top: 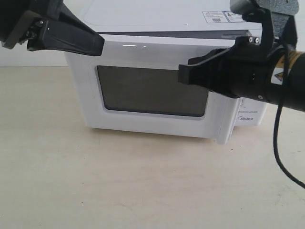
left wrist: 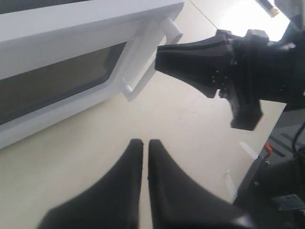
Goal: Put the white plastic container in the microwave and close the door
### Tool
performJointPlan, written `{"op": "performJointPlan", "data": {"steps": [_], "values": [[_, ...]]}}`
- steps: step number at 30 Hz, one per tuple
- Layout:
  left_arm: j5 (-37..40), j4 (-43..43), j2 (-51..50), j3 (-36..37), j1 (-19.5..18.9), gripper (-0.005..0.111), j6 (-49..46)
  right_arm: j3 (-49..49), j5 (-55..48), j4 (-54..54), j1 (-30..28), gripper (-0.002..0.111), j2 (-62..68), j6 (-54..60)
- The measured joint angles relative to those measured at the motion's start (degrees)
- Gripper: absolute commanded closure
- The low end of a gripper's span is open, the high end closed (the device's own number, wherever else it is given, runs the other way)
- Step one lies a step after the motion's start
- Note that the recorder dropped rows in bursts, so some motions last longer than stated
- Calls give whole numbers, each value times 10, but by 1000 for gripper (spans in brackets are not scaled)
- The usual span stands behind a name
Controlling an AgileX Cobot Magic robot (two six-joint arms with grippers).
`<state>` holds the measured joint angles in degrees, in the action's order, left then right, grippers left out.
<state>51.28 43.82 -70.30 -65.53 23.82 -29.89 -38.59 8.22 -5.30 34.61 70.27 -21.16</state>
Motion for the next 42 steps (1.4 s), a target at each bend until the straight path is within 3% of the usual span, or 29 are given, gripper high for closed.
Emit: {"op": "performJointPlan", "data": {"steps": [12, 42], "values": [[22, -4, 7, 0, 0, 102, 2, 0, 32, 20, -51, 108, 24, 27], [22, -4, 7, 0, 0, 102, 7, 0, 102, 92, -53, 108, 108, 99]]}}
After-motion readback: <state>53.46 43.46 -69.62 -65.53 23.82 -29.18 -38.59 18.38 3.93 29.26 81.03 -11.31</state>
